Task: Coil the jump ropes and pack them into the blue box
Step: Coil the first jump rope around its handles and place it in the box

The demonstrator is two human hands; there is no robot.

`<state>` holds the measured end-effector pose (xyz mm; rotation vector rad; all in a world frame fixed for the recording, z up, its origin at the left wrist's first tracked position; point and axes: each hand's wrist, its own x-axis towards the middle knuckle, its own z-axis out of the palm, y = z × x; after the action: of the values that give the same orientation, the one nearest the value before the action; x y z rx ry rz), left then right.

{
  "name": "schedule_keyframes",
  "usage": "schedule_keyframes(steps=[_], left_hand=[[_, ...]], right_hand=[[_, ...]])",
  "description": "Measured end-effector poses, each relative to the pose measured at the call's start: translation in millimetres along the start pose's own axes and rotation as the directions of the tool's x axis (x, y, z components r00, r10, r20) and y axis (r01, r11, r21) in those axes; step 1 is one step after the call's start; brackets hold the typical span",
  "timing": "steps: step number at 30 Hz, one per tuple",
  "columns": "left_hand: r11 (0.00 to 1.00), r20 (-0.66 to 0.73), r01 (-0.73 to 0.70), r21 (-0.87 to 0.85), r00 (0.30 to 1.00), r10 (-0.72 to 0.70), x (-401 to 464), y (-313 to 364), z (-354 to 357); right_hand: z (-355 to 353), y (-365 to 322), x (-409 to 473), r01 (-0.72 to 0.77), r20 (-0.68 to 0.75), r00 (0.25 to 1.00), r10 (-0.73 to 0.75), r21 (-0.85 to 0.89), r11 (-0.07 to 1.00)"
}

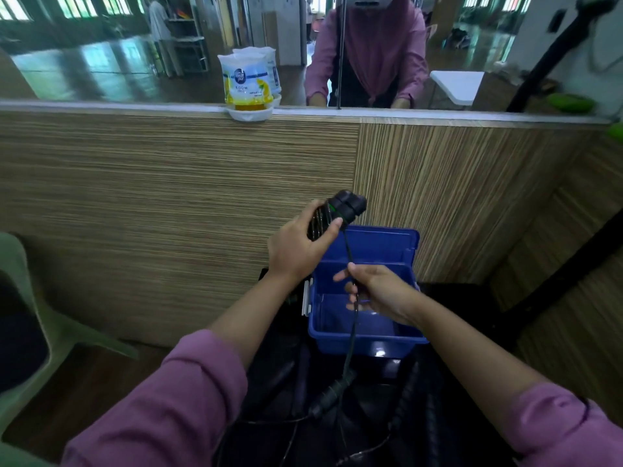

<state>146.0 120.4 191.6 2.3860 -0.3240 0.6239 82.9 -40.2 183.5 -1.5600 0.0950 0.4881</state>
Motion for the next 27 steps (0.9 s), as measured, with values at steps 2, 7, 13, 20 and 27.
schedule_keyframes(steps=[2,7,13,20,27], left_hand=[[0.996,-0.013,0.036,0.078,0.999,-0.035,2.5,-0.8,2.5],[0.955,0.003,0.273,0.114,0.961,-0.275,14.6,-4.9,5.4],[0.894,0.095,0.289,0.344,0.936,-0.339,13.9,-23.1,17.2],[0.853,0.274,-0.113,0.510,0.961,-0.037,0.1,-20.9,17.2],[0.824,0.366,-0.532,0.198,0.820,0.441,-9.0,-33.3,13.7]], right_hand=[[9.7,3.1,-2.0,-0.001,-0.038,0.999,-0.001,-0.045,0.999],[23.3,15.5,-8.1,-0.032,-0.038,0.999,0.029,-0.081,0.996],[25.5,-1.1,-14.5,0.085,-0.135,0.961,-0.242,-0.686,0.723],[-6.5,-40.1,-20.7,0.093,-0.131,0.858,-0.497,-0.911,0.401],[-50.3,-62.2,-4.8,0.208,0.054,0.868,-0.494,-0.942,0.263]])
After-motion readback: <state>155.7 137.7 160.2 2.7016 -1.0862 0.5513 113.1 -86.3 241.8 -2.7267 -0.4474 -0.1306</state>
